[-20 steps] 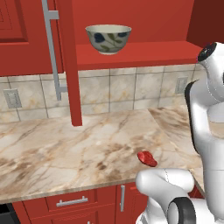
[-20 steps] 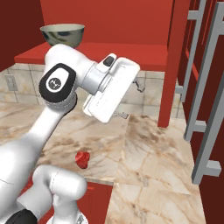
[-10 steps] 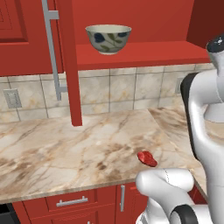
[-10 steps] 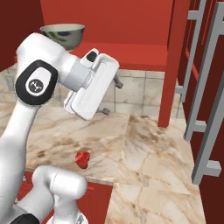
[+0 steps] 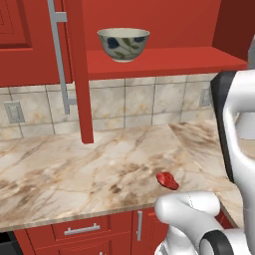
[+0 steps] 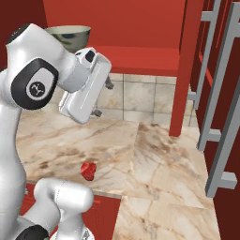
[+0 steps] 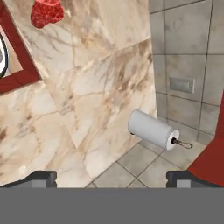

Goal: Retrieve the bowl from the cabinet, then place the raw meat into the bowl to avoid contamination.

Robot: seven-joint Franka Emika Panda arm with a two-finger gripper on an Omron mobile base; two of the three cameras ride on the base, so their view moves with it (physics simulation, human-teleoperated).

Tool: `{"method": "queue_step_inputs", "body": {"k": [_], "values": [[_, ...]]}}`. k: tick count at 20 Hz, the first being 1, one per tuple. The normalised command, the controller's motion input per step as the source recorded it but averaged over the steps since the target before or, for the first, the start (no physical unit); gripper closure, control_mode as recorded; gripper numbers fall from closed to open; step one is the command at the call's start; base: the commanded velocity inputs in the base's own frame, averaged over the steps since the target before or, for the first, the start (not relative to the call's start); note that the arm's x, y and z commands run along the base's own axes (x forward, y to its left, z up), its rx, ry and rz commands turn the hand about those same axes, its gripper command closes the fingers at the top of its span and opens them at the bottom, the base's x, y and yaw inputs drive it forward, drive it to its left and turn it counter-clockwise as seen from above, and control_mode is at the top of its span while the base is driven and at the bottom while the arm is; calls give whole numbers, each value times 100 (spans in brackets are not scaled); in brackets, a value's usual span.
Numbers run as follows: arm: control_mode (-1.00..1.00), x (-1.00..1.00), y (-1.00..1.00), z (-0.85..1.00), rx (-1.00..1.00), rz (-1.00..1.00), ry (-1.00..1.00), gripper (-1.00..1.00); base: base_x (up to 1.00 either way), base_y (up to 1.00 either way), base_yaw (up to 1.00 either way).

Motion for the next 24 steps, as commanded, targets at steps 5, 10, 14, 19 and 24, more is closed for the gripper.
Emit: {"method": "queue_step_inputs", "body": {"k": [5,10,14,19,24], "values": [[-100,13,49,0,16,28,-2,-100,0,0,0],[-100,2,42,1,11,36,0,-100,0,0,0],[-100,0,35,1,6,42,0,-100,0,0,0],[-100,0,27,3,6,44,0,-100,0,0,0],[-100,1,31,22,10,32,0,-100,0,0,0]]}}
